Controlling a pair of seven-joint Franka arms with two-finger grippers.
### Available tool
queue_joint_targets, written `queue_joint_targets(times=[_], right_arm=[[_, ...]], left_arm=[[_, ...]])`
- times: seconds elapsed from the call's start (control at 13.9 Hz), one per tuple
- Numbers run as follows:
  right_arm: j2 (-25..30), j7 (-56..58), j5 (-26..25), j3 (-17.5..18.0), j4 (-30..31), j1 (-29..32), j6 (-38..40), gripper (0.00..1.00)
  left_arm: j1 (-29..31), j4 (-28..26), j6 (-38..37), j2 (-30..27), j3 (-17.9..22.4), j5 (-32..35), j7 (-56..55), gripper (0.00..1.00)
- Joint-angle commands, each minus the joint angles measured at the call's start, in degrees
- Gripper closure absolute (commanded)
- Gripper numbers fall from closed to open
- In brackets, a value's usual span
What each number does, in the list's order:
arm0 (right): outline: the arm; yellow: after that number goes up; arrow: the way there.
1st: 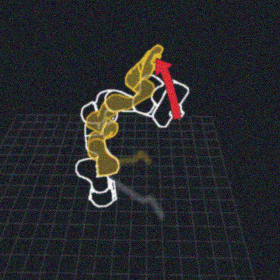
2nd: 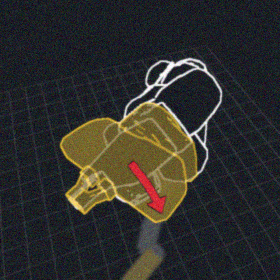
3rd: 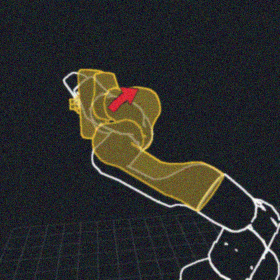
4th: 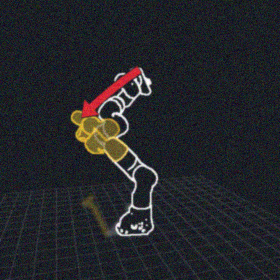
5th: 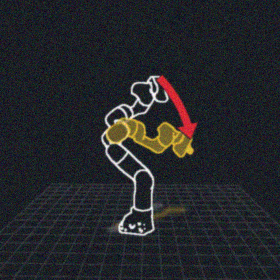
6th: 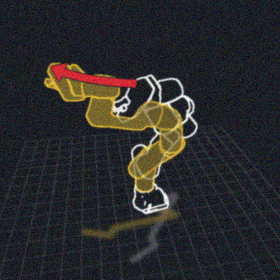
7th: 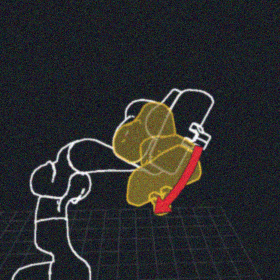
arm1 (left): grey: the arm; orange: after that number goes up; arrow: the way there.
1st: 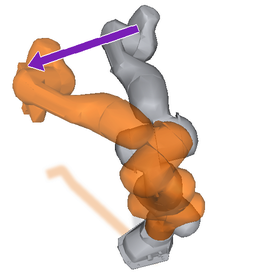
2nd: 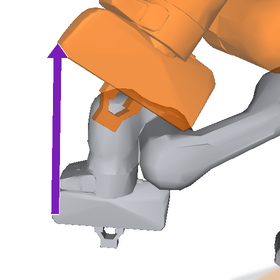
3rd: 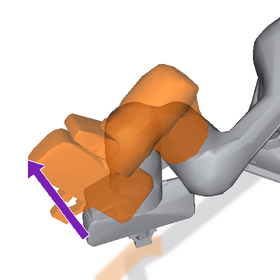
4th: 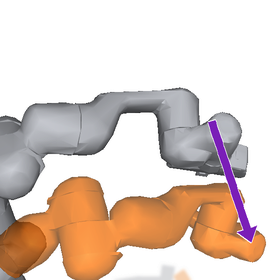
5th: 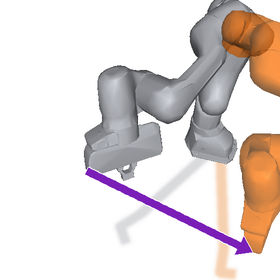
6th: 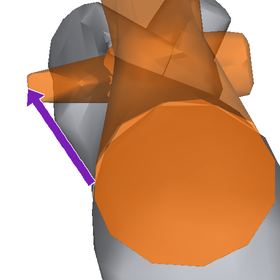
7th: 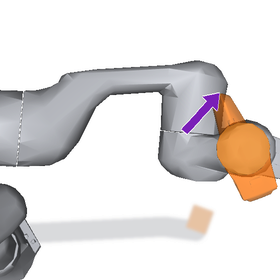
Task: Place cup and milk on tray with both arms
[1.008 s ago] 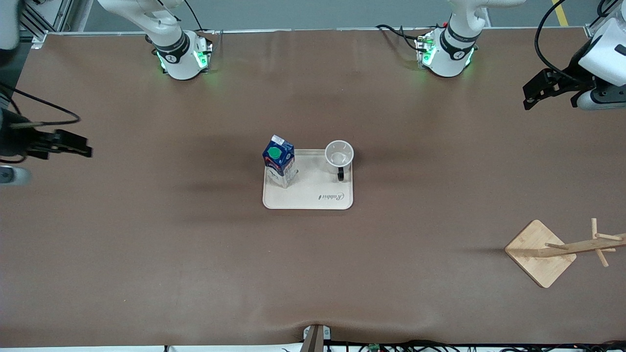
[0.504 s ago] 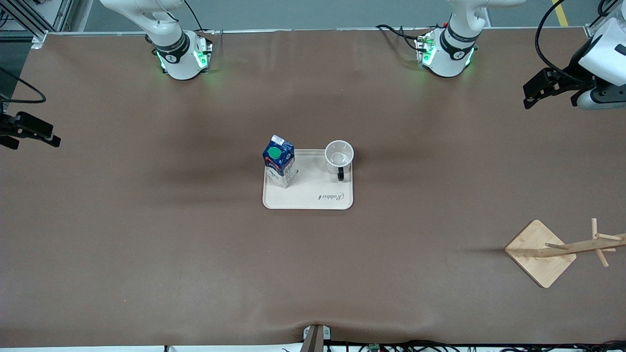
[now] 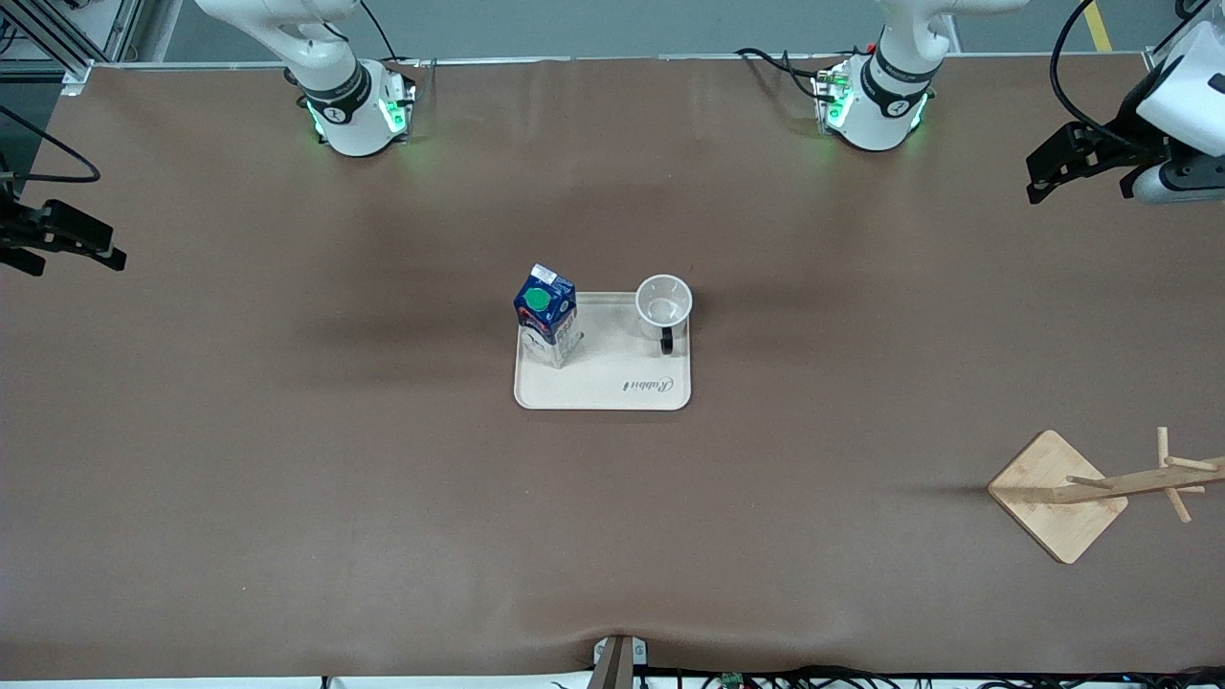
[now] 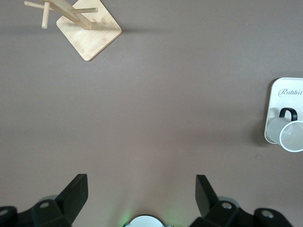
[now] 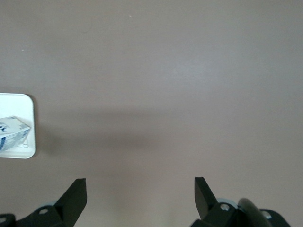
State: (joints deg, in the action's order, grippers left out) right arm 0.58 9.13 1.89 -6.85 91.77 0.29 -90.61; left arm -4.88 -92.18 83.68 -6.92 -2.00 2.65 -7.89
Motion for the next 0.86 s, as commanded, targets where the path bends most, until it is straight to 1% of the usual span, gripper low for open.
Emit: queue_joint_targets(times=[0.0,0.14,0.22,0.43,0.79], right_arm=[[0.1,0.4,-1.6,0.7,-0.7,0.7,-0.8,0.00],[-2.0,0.1,-1.1,0.6,-5.0,1.0,-0.4,0.00],[-2.1,0.1,-1.4,0.5,-5.5,1.1,-0.4,0.00],[-2.2,0.2,-0.9,0.5,-5.6,2.3,-0.3,0.00],[-2.3,0.1,-0.8,0.6,-5.6,2.0,-0.4,0.00]], left_arm=[[0.3,1.3,-0.8,-0.5,0.1,-1.1,0.4,0.00],[0.3,1.9,-0.8,-0.1,0.1,-1.1,0.5,0.00],[0.3,2.0,-0.8,-0.1,0.2,-1.1,0.5,0.00],[0.2,1.9,-0.8,0.1,0.1,-1.1,1.2,0.00],[-0.3,1.9,-1.0,0.2,0.0,-1.2,0.8,0.00]])
